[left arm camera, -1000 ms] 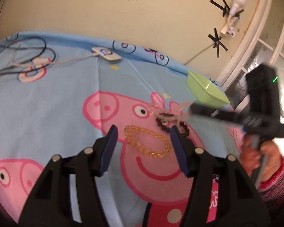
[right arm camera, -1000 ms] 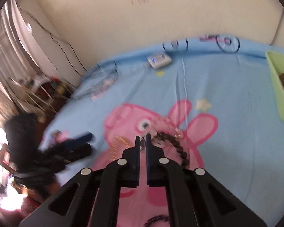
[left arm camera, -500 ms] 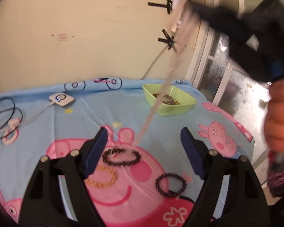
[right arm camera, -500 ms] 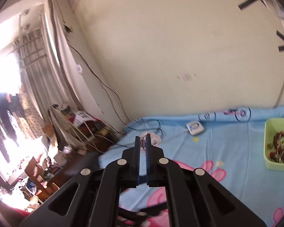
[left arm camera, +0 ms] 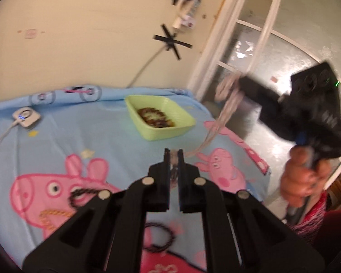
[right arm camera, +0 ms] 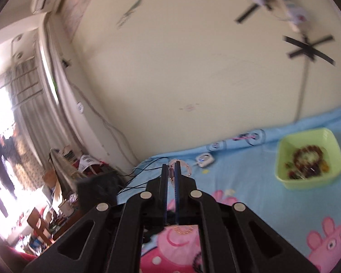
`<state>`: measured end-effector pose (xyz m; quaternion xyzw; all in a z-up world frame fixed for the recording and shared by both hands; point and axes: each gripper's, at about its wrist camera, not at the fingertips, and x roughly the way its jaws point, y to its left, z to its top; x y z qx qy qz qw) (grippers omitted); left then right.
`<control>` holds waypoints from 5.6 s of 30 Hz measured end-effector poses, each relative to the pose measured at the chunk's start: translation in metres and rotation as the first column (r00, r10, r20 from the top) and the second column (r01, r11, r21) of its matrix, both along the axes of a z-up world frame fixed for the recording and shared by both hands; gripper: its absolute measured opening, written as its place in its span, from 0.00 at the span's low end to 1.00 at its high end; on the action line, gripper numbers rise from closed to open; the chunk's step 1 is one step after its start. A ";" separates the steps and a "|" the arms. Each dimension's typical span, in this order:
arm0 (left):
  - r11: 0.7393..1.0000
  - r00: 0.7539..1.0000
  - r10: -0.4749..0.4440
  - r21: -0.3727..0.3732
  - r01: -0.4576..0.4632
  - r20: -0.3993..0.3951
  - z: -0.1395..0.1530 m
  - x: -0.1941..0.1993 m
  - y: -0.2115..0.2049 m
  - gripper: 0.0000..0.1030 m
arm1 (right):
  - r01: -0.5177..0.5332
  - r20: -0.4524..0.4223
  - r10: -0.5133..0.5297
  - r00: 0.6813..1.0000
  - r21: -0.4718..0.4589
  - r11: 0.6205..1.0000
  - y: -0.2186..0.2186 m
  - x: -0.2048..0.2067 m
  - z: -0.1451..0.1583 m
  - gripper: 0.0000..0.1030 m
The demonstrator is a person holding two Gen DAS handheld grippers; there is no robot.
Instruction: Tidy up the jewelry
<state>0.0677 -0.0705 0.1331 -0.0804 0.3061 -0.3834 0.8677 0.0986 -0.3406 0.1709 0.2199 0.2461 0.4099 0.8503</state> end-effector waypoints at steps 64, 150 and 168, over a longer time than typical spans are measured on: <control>0.953 0.985 0.114 0.294 -0.071 -0.132 -0.010 0.217 -0.175 0.63 | 0.246 -0.082 -0.305 0.949 -0.416 0.875 -0.075 0.204 -0.098 0.09; 0.911 0.984 -0.084 0.389 0.140 -0.157 -0.105 -0.036 -0.148 0.07 | 0.189 -0.148 -0.295 0.944 -0.490 0.851 -0.062 -0.065 -0.156 0.00; 0.940 0.981 -0.077 0.314 0.130 -0.176 -0.073 0.006 -0.140 0.06 | 0.186 -0.017 -0.216 0.976 -0.441 0.878 -0.061 -0.026 -0.118 0.00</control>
